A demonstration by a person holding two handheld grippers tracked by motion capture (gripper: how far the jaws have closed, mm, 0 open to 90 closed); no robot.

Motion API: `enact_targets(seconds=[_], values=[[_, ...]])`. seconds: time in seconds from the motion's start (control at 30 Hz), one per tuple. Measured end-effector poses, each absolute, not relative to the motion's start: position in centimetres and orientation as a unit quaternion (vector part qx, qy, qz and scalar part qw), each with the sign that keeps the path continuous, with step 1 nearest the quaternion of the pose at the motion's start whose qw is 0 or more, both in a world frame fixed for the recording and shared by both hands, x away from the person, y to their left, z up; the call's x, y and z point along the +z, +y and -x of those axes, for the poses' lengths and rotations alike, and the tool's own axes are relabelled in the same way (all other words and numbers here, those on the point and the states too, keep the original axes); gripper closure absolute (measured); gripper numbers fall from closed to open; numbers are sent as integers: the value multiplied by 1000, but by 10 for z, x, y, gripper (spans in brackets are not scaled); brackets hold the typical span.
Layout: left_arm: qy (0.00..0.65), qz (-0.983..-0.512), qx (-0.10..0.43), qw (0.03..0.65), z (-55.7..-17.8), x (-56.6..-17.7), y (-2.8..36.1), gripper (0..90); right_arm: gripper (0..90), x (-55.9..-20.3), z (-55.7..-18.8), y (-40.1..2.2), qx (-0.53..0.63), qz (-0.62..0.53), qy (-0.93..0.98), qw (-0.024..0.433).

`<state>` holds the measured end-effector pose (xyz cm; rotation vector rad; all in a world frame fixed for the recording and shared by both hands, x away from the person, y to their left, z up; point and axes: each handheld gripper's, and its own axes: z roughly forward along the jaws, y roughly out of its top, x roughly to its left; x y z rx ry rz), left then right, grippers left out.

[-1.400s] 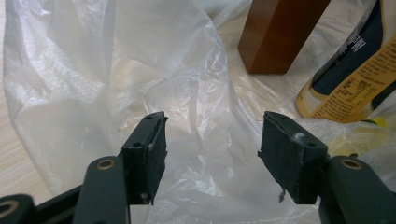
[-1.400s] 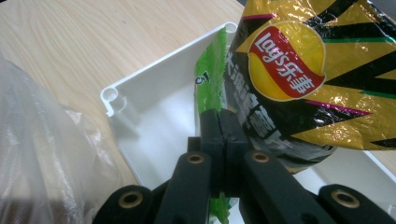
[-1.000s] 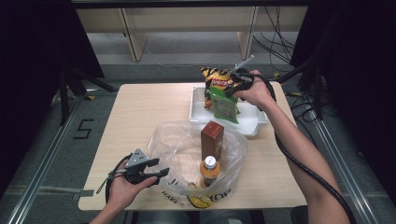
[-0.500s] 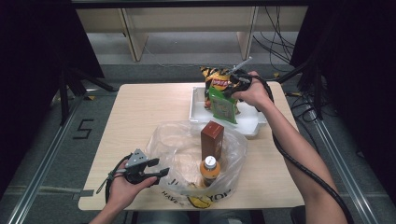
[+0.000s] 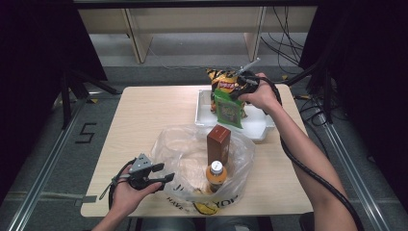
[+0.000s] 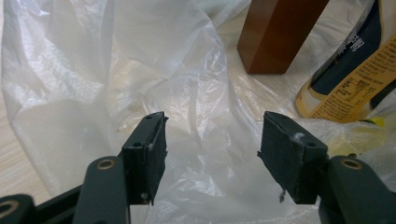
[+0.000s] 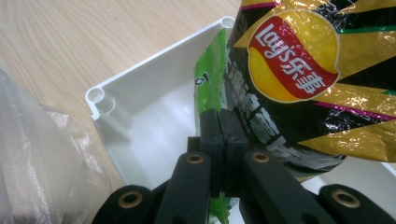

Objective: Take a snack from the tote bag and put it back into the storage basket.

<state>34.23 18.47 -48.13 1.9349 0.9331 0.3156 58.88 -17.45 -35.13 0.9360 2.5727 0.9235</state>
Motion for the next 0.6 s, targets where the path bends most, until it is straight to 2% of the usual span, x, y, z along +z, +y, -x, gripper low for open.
enact_targets(seconds=[0.1, 0.13, 0.23, 0.6], values=[[379, -786, 131, 470, -342, -482, 185, 401, 900, -353, -591, -176, 312, -307, 891, 122], [380, -787, 131, 468, -342, -482, 185, 401, 900, -355, -589, -174, 310, -341, 879, 124], [380, -787, 130, 468, -342, -482, 185, 401, 900, -355, -588, -175, 306, -344, 880, 119], [380, -789, 128, 466, -342, -482, 184, 401, 866, -357, -591, -177, 300, -339, 882, 132]])
